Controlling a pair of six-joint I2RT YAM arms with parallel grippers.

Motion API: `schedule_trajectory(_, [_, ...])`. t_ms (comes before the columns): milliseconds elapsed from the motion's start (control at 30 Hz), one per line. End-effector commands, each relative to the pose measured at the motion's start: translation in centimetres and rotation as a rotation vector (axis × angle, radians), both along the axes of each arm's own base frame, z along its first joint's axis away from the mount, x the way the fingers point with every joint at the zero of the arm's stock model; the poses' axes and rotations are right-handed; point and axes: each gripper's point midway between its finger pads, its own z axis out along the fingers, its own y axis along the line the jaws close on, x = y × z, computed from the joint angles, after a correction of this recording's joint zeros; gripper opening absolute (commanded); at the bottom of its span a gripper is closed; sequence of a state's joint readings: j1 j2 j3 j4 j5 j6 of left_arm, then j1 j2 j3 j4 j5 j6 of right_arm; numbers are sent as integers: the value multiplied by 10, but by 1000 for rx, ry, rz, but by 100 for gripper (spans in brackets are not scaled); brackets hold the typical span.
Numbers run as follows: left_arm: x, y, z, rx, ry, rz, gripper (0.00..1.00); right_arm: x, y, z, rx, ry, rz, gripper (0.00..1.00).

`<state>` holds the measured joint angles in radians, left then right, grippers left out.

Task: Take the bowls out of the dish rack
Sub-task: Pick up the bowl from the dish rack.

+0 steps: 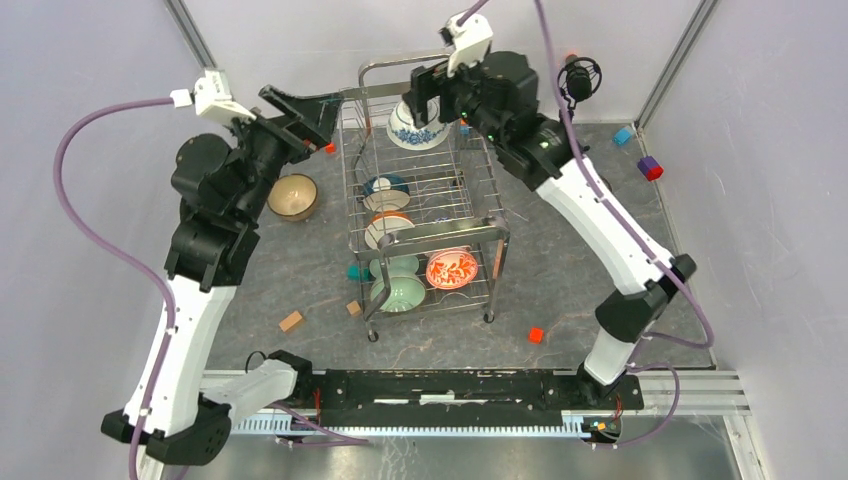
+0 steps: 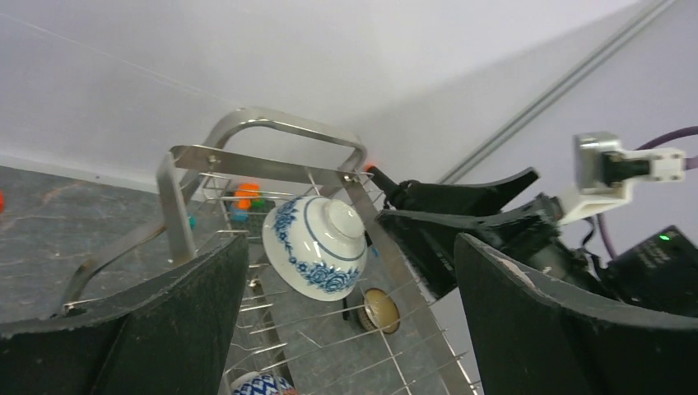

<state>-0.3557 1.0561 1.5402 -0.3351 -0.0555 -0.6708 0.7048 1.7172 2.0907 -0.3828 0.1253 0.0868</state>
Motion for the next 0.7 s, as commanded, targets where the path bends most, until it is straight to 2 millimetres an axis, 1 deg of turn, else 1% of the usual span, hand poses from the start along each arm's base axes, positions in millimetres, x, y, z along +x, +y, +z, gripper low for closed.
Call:
schedule_trajectory(0, [-3,24,4,32,-74,118,100,-3,25,16,6,-68,115,98])
schedule_trajectory(133, [-2,25,-10,54,-57,126,100,7,33,-1,-45,-64,120,98])
schedule_trajectory(333, [0,23,-25,58,-37,119,100,13,40,-28,-127,-31,137,98])
schedule_trajectory(433, [3,19,-33,57,-18,108,100,18,37,-42,-168,-3,105,98])
schedule_trajectory(533, [6,16,-40,54,-2,97,100,20,36,-52,-202,9,83,98])
schedule_trajectory(600, [8,14,-44,51,8,89,100,22,35,-57,-215,15,71,98])
schedule_trajectory(667, [8,13,-46,50,13,86,100,23,35,-59,-214,19,69,96])
